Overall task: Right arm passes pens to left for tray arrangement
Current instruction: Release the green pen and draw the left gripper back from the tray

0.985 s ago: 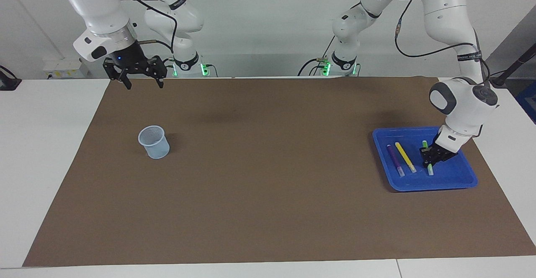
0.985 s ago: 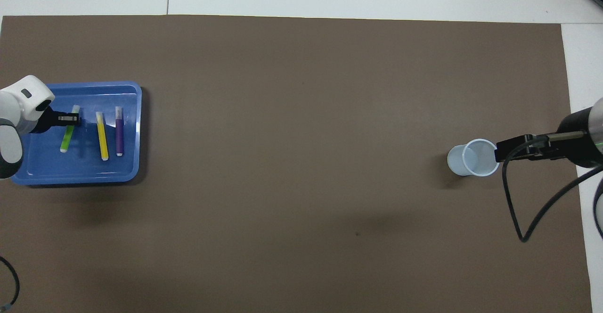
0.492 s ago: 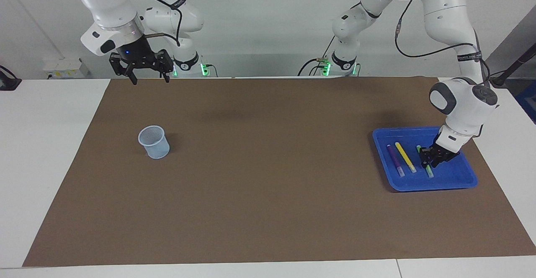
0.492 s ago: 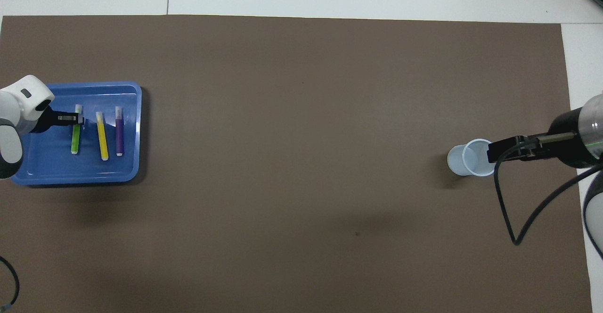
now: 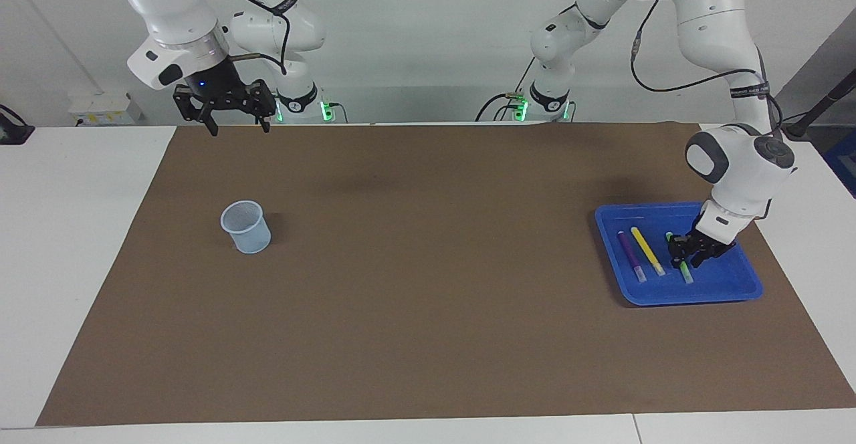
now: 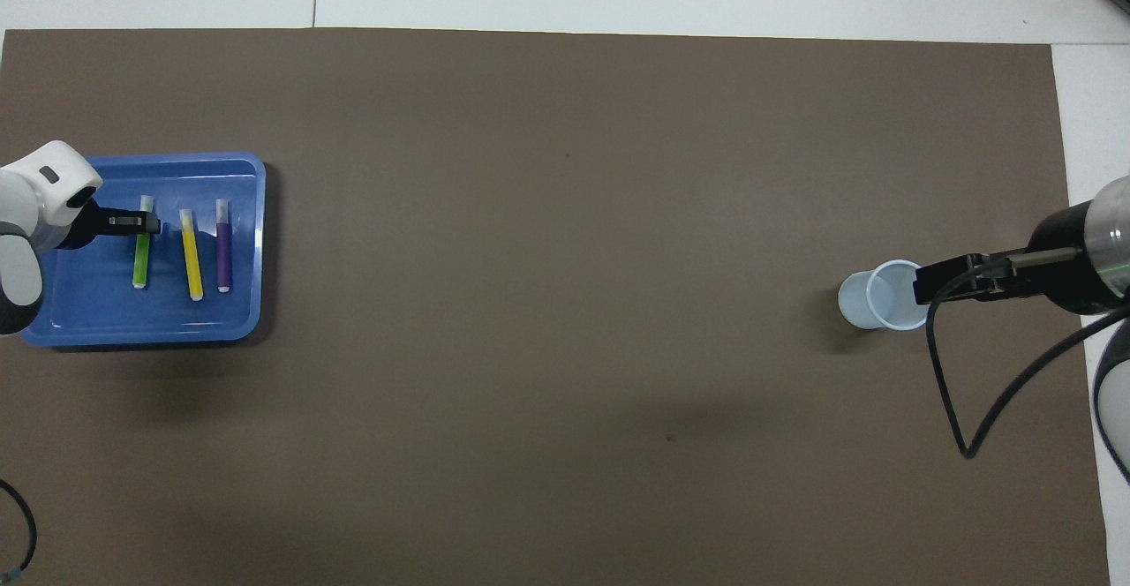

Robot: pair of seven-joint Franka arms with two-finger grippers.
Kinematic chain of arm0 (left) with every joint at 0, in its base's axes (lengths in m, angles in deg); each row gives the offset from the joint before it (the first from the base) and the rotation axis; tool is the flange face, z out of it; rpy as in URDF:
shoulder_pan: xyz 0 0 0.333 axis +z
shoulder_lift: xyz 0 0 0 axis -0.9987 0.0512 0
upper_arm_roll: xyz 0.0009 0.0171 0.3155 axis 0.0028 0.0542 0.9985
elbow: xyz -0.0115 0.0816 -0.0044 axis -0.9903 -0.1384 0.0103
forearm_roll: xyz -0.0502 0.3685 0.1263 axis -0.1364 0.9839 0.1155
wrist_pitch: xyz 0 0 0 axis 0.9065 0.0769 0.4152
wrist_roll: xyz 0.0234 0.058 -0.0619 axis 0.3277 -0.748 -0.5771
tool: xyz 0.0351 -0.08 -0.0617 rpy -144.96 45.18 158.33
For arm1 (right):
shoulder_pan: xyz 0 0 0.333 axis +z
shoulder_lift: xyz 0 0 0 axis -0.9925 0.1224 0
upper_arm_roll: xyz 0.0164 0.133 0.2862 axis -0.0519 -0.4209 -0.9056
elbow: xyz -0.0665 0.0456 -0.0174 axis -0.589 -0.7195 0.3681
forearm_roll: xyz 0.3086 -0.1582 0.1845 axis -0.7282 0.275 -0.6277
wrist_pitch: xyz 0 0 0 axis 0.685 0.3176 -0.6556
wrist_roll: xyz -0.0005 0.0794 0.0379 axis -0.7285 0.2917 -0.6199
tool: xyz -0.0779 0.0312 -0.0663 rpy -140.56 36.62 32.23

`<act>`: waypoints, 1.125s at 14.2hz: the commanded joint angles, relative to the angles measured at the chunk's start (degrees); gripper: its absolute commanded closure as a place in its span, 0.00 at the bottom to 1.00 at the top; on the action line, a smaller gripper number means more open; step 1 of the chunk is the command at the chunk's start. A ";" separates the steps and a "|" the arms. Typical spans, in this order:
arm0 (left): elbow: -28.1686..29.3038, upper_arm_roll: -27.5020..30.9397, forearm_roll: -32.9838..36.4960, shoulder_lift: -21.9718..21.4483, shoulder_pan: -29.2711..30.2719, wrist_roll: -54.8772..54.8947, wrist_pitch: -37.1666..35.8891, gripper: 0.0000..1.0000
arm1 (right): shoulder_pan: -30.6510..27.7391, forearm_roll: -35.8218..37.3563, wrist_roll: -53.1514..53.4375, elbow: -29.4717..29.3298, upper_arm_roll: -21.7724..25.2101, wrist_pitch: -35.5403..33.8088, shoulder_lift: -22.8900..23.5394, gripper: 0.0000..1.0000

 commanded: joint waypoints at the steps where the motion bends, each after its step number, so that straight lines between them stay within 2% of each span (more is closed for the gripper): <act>1: -0.16 0.34 1.55 0.80 0.03 -0.87 1.57 0.37 | 0.04 0.13 -0.88 -0.88 0.40 0.27 0.55 0.00; 8: 0.19 0.34 1.55 0.45 -0.24 -1.05 1.05 0.32 | 0.04 0.13 -0.88 -0.88 0.58 -0.17 0.55 0.00; 16: 0.10 0.26 1.55 -3.32 -0.50 -0.96 -4.40 0.29 | -0.13 0.48 -1.05 -0.79 1.63 0.09 0.37 0.00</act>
